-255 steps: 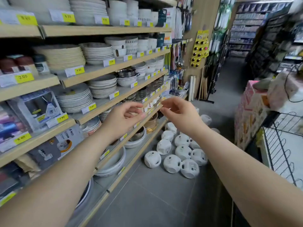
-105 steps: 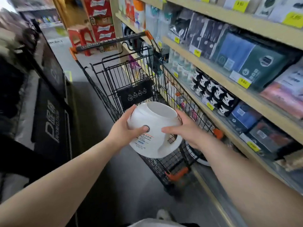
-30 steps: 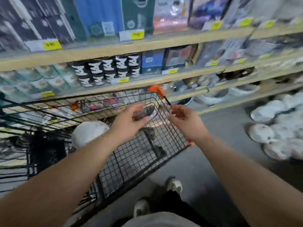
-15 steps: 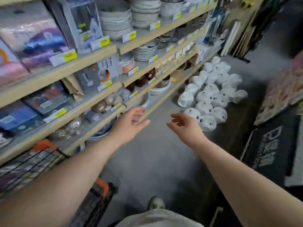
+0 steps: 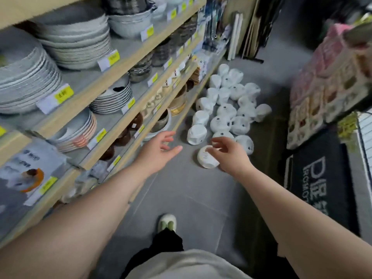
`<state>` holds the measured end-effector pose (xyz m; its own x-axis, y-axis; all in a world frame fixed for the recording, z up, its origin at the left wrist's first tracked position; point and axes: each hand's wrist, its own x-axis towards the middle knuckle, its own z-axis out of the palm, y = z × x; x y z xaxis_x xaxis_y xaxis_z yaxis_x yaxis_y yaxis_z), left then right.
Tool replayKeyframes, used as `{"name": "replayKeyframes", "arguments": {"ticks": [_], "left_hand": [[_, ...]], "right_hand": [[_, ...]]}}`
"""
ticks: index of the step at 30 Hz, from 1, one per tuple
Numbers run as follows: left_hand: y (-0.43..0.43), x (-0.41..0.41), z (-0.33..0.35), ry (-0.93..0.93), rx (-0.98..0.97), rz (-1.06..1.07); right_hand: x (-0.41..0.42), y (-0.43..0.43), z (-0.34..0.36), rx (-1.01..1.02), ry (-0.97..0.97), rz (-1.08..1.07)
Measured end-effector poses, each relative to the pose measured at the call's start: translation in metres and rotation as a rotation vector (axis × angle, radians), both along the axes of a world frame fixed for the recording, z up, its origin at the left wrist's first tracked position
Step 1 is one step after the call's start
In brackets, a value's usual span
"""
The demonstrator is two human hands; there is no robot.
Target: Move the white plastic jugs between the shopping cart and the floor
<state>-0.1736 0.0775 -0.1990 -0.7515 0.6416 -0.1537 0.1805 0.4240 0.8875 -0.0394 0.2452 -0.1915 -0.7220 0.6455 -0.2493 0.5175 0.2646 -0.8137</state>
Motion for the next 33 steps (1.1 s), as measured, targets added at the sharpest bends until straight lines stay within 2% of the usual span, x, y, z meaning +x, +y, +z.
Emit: {"name": "replayKeyframes", "arguments": {"ticks": [9,13,20,26,33], "left_hand": [[0.146,-0.132,0.000,-0.002,-0.094,-0.182],[0.208,-0.168,-0.022,-0.003,-0.145,-0.171],[0.321,-0.221,-0.096,-0.071,-0.190,-0.032],[0.387,-0.267,-0.207,-0.133,-0.261,-0.038],[0.435,-0.315,-0.407,-0.144,-0.361,-0.088]], "right_hand": [[-0.105,0.131,-0.009,0.022,-0.037,-0.141],[-0.142,0.203,-0.029,0.016,-0.075,-0.116],[-0.227,0.340,-0.098,-0.055,-0.159,0.019],[-0.288,0.415,-0.212,-0.069,-0.263,0.113],[-0.337,0.456,-0.423,-0.115,-0.341,0.162]]}}
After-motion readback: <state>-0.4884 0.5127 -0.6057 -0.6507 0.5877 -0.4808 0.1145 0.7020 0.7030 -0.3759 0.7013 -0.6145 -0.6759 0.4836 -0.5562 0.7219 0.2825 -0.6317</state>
